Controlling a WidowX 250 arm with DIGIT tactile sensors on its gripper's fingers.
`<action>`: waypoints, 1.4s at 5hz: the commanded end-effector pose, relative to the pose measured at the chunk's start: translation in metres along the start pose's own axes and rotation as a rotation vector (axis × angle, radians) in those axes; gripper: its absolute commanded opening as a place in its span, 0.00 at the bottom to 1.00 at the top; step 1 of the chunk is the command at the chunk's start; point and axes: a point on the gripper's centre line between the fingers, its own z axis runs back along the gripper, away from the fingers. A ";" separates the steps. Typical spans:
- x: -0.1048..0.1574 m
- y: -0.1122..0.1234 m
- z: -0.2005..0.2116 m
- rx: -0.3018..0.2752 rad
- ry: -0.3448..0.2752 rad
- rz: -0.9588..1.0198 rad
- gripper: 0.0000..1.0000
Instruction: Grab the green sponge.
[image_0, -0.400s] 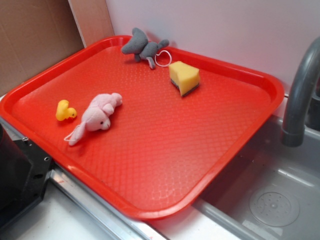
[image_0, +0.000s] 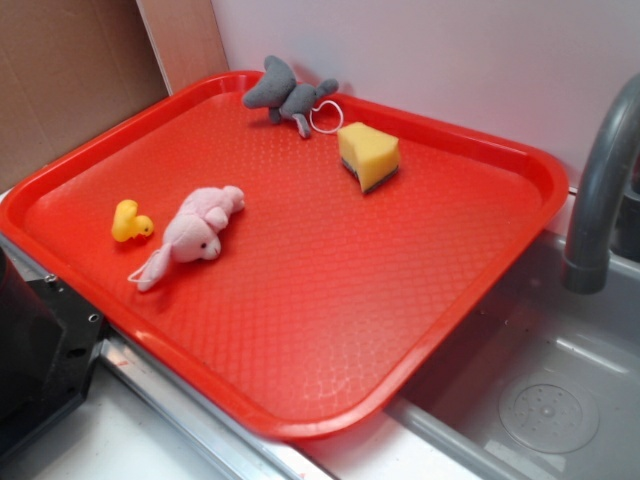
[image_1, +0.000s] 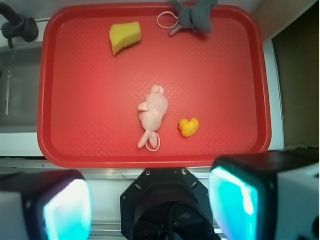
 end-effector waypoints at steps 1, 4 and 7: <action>0.076 0.029 -0.034 -0.002 -0.183 0.437 1.00; 0.091 0.024 -0.049 -0.106 -0.159 0.435 1.00; 0.201 -0.014 -0.180 0.087 -0.018 0.566 1.00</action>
